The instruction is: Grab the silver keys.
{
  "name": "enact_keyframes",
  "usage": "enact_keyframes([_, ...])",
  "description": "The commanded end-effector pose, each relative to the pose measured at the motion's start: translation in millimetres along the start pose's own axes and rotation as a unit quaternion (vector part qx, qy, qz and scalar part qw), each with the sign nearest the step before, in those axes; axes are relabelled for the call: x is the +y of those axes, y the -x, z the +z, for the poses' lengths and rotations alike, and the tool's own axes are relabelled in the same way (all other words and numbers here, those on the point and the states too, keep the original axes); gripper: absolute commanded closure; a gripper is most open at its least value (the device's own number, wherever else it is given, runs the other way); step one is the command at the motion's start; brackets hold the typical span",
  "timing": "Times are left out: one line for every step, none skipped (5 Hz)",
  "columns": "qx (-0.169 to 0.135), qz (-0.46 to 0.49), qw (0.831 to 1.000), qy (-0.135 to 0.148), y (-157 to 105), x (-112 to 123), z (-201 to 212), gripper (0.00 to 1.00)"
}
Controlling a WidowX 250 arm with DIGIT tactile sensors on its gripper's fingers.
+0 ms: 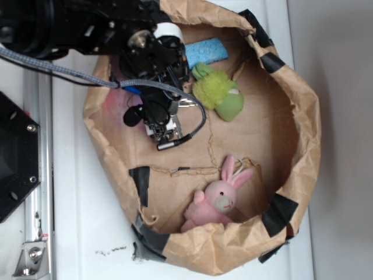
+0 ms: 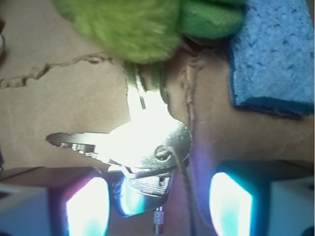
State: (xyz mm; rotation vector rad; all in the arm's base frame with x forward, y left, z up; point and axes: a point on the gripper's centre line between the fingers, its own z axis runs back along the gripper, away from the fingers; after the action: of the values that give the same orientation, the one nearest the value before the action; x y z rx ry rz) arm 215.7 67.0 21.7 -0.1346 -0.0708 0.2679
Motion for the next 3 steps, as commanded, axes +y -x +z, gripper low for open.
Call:
enact_keyframes([-0.011,-0.004,1.000,0.005,0.5,2.3,19.6,1.00])
enact_keyframes([-0.011,-0.002,1.000,0.002,-1.0,0.4,22.0,1.00])
enact_keyframes([-0.011,0.001,1.000,-0.001,-3.8,0.0,23.8,1.00])
